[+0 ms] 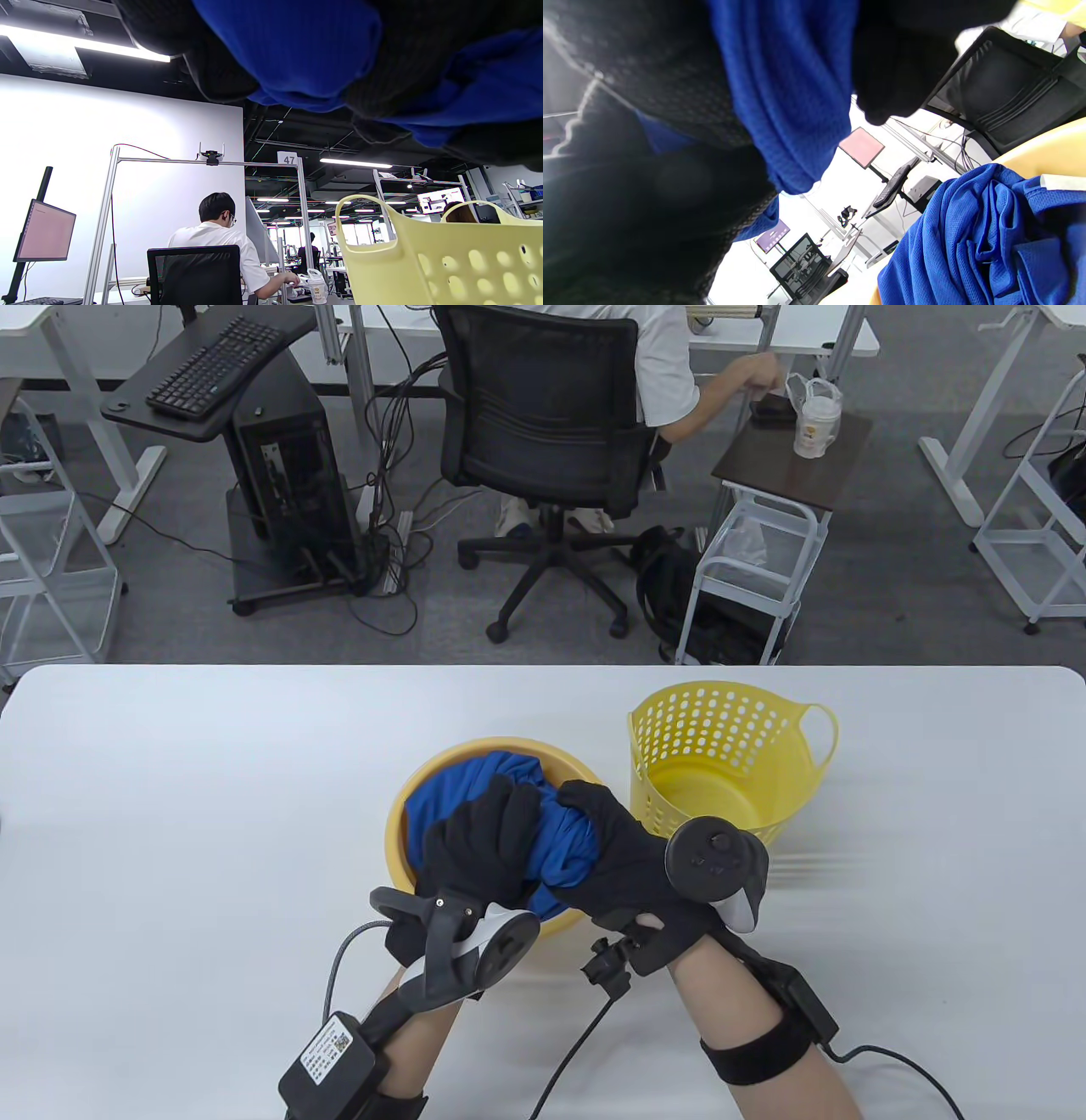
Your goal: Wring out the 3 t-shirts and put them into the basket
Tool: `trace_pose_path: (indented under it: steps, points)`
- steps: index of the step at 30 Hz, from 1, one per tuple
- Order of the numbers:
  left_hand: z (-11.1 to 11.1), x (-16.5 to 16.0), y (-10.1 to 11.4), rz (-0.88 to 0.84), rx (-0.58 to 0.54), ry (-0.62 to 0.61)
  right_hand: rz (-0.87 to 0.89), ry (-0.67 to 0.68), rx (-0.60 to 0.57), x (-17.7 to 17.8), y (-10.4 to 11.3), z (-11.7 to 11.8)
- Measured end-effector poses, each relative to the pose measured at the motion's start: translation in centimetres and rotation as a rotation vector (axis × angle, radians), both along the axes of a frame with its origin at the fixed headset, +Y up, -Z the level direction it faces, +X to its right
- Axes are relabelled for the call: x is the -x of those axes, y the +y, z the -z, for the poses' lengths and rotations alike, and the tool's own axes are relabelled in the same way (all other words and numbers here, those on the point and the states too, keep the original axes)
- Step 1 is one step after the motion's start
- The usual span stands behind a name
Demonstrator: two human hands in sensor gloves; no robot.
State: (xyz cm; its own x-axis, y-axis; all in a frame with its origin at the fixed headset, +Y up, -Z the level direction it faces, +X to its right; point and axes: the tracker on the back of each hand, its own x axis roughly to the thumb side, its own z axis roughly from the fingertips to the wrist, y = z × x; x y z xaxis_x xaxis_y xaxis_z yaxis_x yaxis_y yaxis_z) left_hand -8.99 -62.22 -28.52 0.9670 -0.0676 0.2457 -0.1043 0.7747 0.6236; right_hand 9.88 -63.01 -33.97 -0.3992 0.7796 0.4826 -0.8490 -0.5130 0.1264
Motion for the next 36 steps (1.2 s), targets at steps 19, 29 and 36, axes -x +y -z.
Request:
trace_pose_path:
  steps: [19,29,36]
  points:
    - [1.5,0.6,-0.5,0.039,0.22,0.024,-0.056,0.03,0.18,-0.2,-2.4,1.7]
    - [1.0,4.4,2.0,-0.376,0.298,-0.128,0.154,-0.237,0.026,-7.6,0.6,2.7]
    - [2.9,6.5,0.2,-0.299,0.434,0.06,0.076,-0.681,-0.015,-13.5,0.0,3.2]
